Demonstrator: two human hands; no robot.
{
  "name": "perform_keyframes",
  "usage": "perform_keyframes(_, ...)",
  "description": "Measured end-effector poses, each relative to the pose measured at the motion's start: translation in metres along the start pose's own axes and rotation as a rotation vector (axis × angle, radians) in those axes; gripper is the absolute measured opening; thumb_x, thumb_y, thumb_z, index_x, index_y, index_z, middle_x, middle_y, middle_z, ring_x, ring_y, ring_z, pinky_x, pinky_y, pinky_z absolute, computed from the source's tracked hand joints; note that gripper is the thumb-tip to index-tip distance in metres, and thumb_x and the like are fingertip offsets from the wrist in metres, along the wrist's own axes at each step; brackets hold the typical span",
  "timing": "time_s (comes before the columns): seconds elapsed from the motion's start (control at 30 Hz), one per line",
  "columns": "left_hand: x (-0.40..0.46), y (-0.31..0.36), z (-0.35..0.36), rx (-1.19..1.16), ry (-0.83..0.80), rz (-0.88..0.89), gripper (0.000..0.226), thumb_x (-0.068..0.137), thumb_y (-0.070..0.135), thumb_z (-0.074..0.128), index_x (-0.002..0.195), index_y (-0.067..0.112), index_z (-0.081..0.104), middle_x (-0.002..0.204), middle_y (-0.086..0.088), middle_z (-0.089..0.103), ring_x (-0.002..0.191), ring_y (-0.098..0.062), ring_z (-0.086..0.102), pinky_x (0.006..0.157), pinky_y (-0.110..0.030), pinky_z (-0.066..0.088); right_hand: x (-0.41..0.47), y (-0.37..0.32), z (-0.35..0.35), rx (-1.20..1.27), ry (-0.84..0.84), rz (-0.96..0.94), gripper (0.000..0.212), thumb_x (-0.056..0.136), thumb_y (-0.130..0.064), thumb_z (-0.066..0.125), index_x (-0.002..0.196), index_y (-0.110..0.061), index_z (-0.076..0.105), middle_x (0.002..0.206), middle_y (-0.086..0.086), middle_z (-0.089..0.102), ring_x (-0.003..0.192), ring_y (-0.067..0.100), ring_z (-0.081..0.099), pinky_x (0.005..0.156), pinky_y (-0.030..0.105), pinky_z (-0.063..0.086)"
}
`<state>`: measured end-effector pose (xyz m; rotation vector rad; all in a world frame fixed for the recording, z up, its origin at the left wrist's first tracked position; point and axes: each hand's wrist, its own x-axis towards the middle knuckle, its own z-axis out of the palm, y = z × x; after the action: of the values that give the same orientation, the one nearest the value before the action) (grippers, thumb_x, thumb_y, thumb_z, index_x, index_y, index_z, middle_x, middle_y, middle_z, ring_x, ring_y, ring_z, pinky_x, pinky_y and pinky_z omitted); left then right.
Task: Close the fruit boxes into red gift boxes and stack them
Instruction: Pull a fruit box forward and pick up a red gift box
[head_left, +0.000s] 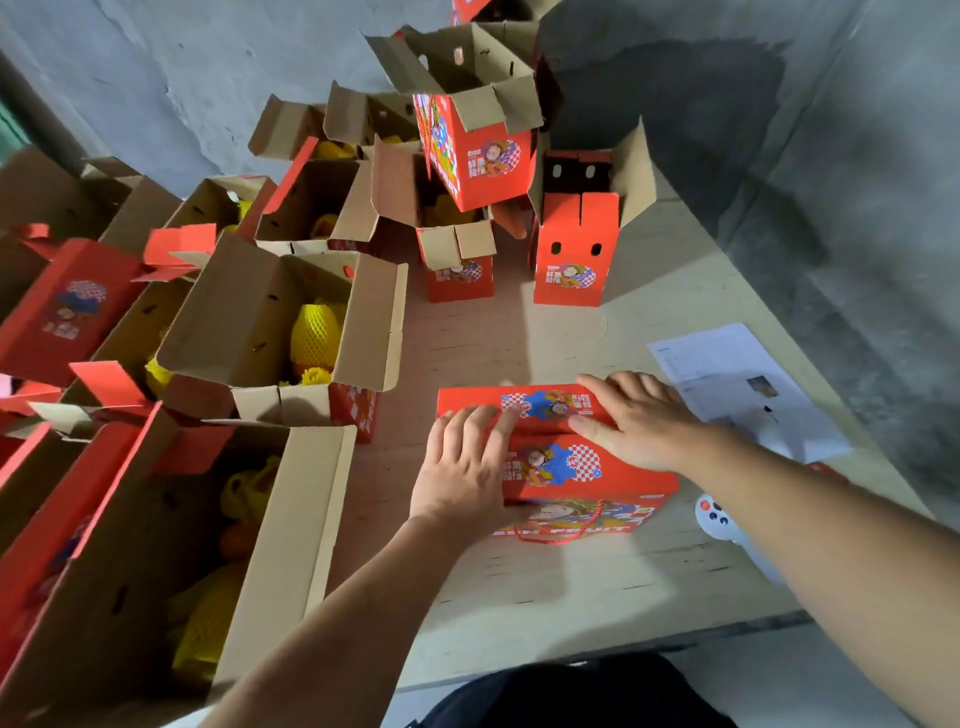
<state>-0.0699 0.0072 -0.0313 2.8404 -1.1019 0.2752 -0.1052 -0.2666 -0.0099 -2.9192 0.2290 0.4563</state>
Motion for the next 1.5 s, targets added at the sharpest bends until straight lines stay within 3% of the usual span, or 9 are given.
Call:
perform_keyframes(0.2,0.012,-0.006,0.008,-0.021,-0.265,0.025,0.132,0.072,0.1,0.032,0.165,0.016,-0.012,0.173,-0.003,-0.017,0.154,-0.025,-0.03,0.123,-0.043,-0.025,-0.006,-0.018,0.012,-0.051,0.062,0.12,0.083,0.089,-0.084,0.003,0.16,-0.045,-0.01,0.167,0.008,0.006,0.154,0.03,0.002,0.126,0.048,0.004)
perform_keyframes(0.4,0.013,-0.006,0.011,-0.012,-0.28,0.037,0.134,0.071,0.105,0.023,0.165,0.017,-0.014,0.172,-0.002,-0.019,0.158,-0.024,-0.023,0.126,-0.046,-0.02,-0.029,-0.035,0.028,-0.047,0.311,0.109,0.076,0.098,-0.066,0.006,0.166,-0.033,0.012,0.174,0.007,0.01,0.16,0.027,0.006,0.128,0.044,0.005)
perform_keyframes(0.57,0.014,-0.009,0.012,-0.088,-0.302,0.085,0.136,0.066,0.108,0.005,0.164,0.015,-0.009,0.17,-0.002,-0.019,0.157,-0.023,-0.022,0.127,-0.044,-0.015,-0.037,-0.027,0.04,-0.059,0.21,0.02,0.084,0.089,-0.078,0.002,0.163,-0.039,-0.009,0.172,-0.001,-0.017,0.158,0.018,-0.019,0.124,0.034,-0.017)
perform_keyframes(0.87,0.055,-0.069,0.012,0.219,-0.253,0.237,0.116,0.08,0.094,0.028,0.164,0.029,-0.017,0.173,0.0,-0.017,0.161,-0.03,-0.008,0.126,-0.052,-0.015,-0.047,-0.093,0.043,0.044,0.088,0.271,0.101,0.092,-0.082,0.017,0.162,-0.02,-0.02,0.168,0.017,-0.026,0.156,0.035,-0.022,0.127,0.049,-0.009)
perform_keyframes(1.03,0.002,-0.047,0.04,-0.376,-0.09,-0.331,0.122,0.08,0.084,0.053,0.164,0.027,-0.014,0.173,-0.005,-0.013,0.156,-0.028,0.001,0.127,-0.047,0.0,-0.072,-0.143,0.037,-0.14,-0.167,0.261,0.12,0.087,-0.089,0.026,0.158,-0.006,-0.024,0.161,0.038,-0.022,0.149,0.063,-0.008,0.123,0.062,0.005)
perform_keyframes(1.2,-0.016,0.01,0.055,-1.476,-0.095,-0.7,0.124,0.079,0.038,0.07,0.162,0.019,-0.02,0.167,-0.016,0.025,0.151,-0.034,0.035,0.125,-0.055,0.029,-0.051,-0.13,0.0,-0.094,0.051,0.17,0.091,0.083,-0.084,0.048,0.143,-0.018,0.042,0.141,0.019,0.055,0.131,0.037,0.053,0.1,0.045,0.046)
perform_keyframes(1.33,-0.006,0.018,0.045,-1.626,-0.171,-0.692,0.11,0.095,0.032,0.067,0.162,0.021,-0.019,0.161,-0.019,0.038,0.145,-0.04,0.044,0.116,-0.061,0.04,-0.035,-0.076,-0.001,0.063,0.007,0.204,0.129,0.058,-0.107,0.037,0.159,-0.044,-0.011,0.172,0.006,-0.002,0.157,0.033,0.001,0.124,0.051,0.009)
perform_keyframes(1.43,-0.002,0.021,0.037,-1.667,-0.337,-0.838,0.093,0.109,0.035,0.051,0.157,0.042,-0.028,0.157,-0.001,0.041,0.133,-0.038,0.057,0.085,-0.05,0.062,-0.026,-0.069,0.018,0.085,0.081,0.271,0.132,0.045,-0.115,0.019,0.157,-0.05,-0.009,0.167,0.003,0.01,0.149,0.031,0.016,0.118,0.048,0.015)
perform_keyframes(1.5,0.006,0.02,0.03,-1.528,-0.48,-0.906,0.068,0.11,0.048,0.039,0.164,0.036,0.0,0.14,0.003,0.053,0.108,-0.031,0.07,0.069,-0.04,0.061,-0.021,-0.078,0.021,0.043,0.114,0.324,0.136,0.041,-0.116,0.015,0.157,-0.047,-0.005,0.159,0.006,0.021,0.14,0.032,0.025,0.111,0.048,0.019)
